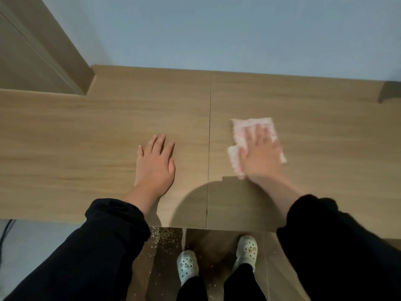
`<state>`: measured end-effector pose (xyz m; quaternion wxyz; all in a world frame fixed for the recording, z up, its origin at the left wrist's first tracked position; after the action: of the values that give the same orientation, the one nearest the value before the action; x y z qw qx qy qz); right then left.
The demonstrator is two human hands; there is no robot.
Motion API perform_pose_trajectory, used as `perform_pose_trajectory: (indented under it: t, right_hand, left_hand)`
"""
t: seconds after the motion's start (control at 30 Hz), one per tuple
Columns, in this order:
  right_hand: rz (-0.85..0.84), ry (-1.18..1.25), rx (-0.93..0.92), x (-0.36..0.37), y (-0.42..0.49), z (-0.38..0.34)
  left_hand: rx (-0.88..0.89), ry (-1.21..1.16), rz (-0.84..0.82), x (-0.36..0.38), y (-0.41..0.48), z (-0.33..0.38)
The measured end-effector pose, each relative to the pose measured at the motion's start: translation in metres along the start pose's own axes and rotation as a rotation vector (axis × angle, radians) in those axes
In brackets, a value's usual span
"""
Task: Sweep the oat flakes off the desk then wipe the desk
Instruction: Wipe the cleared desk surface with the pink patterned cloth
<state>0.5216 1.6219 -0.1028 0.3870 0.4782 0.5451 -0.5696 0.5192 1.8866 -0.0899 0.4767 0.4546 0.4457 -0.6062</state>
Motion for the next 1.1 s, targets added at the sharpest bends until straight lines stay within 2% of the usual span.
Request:
perform_pose_trajectory:
  t: [0.07, 0.13, 0.2, 0.3, 0.37, 0.43, 0.53, 0.63, 0.7, 0.83, 0.97, 1.1]
  right_hand:
    - [0.002, -0.056, -0.329, 0.005, -0.027, -0.046]
    - [0.049, -0.064, -0.534, 0.005, -0.045, -0.044]
    - [0.018, -0.091, -0.51, 0.004, -0.032, -0.012]
    - [0.018, -0.075, -0.263, -0.005, 0.017, 0.04]
    - [-0.006, -0.076, -0.132, -0.009, 0.05, 0.051]
    - [-0.004, -0.063, -0.082, -0.017, 0.08, 0.04]
    - [-0.02, -0.053, -0.19, -0.023, 0.108, -0.002]
    - [-0.042, -0.165, -0.561, -0.014, 0.099, -0.036]
    - [-0.036, -0.209, -0.71, -0.017, 0.095, -0.026]
    - [-0.049, -0.181, -0.612, -0.034, 0.134, 0.002]
    - [-0.034, -0.176, -0.686, -0.04, 0.165, -0.041]
    - [-0.06, -0.11, -0.67, -0.045, 0.188, -0.09]
  left_hand:
    - [-0.099, -0.045, 0.022, -0.003, 0.011, 0.007]
    - [-0.217, -0.066, 0.005, -0.003, 0.025, 0.014]
    - [-0.267, -0.057, -0.014, -0.002, 0.04, 0.028]
    - [-0.234, -0.053, -0.049, 0.005, 0.064, 0.06]
    - [-0.263, -0.063, -0.081, 0.013, 0.073, 0.072]
    - [-0.286, -0.007, -0.075, 0.02, 0.074, 0.076]
    - [-0.295, 0.015, -0.044, 0.023, 0.073, 0.074]
    - [-0.301, 0.022, -0.045, 0.023, 0.073, 0.074]
    - [-0.307, 0.029, -0.044, 0.023, 0.074, 0.074]
    - [-0.315, 0.038, -0.041, 0.022, 0.073, 0.075]
    - [-0.329, 0.051, -0.035, 0.023, 0.074, 0.073]
    - [-0.339, 0.054, -0.02, 0.022, 0.074, 0.073]
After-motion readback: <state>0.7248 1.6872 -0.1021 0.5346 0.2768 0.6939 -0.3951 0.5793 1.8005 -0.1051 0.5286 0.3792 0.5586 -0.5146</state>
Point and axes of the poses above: each hand's wrist, its own y-axis towards the middle knuckle, its own x-axis out of the palm, z = x × y, the point moved 9 cm from there along y, towards the middle knuckle, and after that the axes turned 1 degree about -y, right-handed, at the moved point
